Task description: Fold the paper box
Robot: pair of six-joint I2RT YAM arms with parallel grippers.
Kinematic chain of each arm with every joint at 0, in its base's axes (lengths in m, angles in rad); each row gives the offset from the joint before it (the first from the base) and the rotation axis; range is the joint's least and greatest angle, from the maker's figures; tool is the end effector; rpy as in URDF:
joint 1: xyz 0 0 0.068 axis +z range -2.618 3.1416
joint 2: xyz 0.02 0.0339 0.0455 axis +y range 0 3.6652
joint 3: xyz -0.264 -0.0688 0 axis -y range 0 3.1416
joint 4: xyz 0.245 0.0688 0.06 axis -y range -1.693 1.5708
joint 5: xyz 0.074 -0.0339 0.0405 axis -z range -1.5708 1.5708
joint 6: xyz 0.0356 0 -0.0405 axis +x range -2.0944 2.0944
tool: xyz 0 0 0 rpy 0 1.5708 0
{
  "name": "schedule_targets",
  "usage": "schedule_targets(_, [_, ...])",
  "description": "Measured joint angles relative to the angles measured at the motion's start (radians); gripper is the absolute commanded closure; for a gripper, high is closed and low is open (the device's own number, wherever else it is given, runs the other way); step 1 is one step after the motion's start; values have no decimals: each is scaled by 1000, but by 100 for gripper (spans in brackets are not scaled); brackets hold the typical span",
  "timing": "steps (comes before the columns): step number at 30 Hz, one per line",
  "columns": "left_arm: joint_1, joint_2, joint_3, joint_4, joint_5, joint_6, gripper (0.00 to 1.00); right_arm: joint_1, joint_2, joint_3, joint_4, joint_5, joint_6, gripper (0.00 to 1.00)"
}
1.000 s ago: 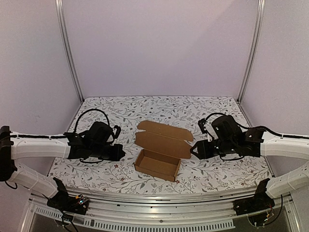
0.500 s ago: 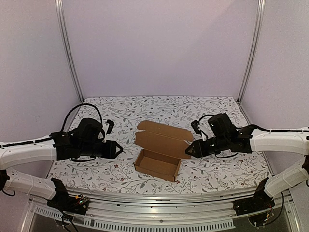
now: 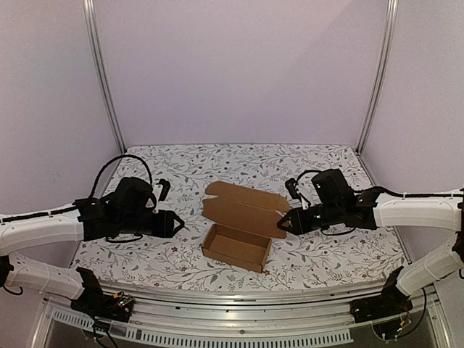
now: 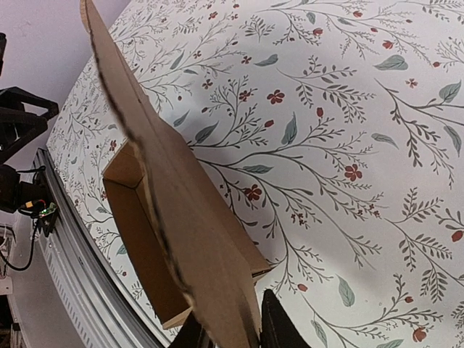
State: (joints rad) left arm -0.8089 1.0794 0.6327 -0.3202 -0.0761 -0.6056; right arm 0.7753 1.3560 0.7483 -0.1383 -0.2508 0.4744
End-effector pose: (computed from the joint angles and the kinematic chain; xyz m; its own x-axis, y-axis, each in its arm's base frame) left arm 0.1546 -0.1581 0.2186 -0.7830 -0.0016 -0.6220 0.2894 0.8843 -0.3665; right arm 0.1929 0.2014 0.2072 -0.8004 -0.1648 -0.5764 -0.4975 0.7190 0.4853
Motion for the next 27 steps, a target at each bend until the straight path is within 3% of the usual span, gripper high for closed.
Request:
schedule_targets(4, [0,0,0,0,0,0,53,-3,0,0,7,0,-9,86])
schedule_targets(8, [0,0,0,0,0,0,51,-3,-1,0,12,0,-14,100])
schedule_targets(27, [19,35,40,27,-5,93,37,-4,-41,-4,12,-150,-146,100])
